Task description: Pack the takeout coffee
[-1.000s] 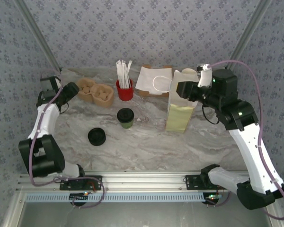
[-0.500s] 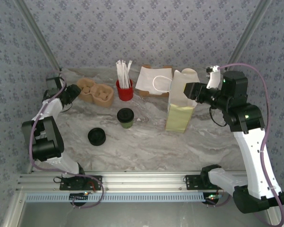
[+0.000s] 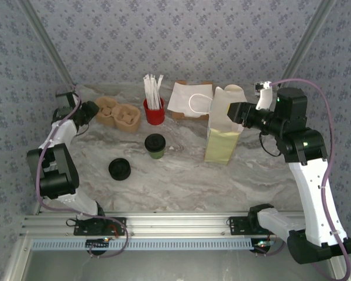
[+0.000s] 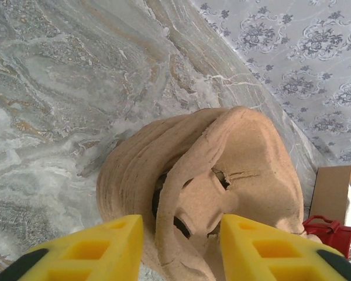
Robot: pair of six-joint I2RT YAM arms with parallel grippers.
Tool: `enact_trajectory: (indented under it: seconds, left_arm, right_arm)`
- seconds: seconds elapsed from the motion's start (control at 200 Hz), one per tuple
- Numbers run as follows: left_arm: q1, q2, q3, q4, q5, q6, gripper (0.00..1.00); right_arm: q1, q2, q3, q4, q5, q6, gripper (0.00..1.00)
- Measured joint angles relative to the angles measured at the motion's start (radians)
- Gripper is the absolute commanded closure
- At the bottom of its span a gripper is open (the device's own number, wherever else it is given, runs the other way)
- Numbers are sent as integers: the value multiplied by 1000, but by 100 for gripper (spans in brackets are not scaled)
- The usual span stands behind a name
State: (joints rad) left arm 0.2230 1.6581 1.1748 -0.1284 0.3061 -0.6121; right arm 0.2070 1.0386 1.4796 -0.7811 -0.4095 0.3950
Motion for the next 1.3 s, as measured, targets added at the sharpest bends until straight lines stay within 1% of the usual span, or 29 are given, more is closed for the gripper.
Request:
enact_trajectory:
  seconds: [0.185, 0.27, 0.385, 0.56, 0.82, 1.009, 1.209, 1.299]
  left_arm:
    - [-7, 7, 18, 1, 6, -1, 66]
    - [-10, 30, 31, 1, 10, 0, 64]
    - [-14, 63, 40, -3, 13, 1, 64]
    - [-23, 69, 42, -6, 12, 9, 77]
    - [-29, 64, 42, -11, 12, 19, 85]
    - [-29, 8, 42, -31, 13, 20, 90]
    - [-29, -90, 59, -63, 20, 19, 91]
    - [-29, -145, 84, -88, 21, 19, 91]
  right_arm:
    - [-3, 0, -6, -1, 0, 0, 51]
    - [-7, 0, -6, -1, 0, 0, 51]
    - [-11, 0, -7, -1, -4, 0, 51]
    - [-13, 0, -10, -1, -10, 0, 51]
    - [-13, 0, -13, 0, -18, 0, 51]
    - [-13, -3, -22, 1, -19, 4, 51]
    - [-15, -13, -39, 25, -37, 20, 52]
    - [-15, -14, -49, 44, -61, 34, 51]
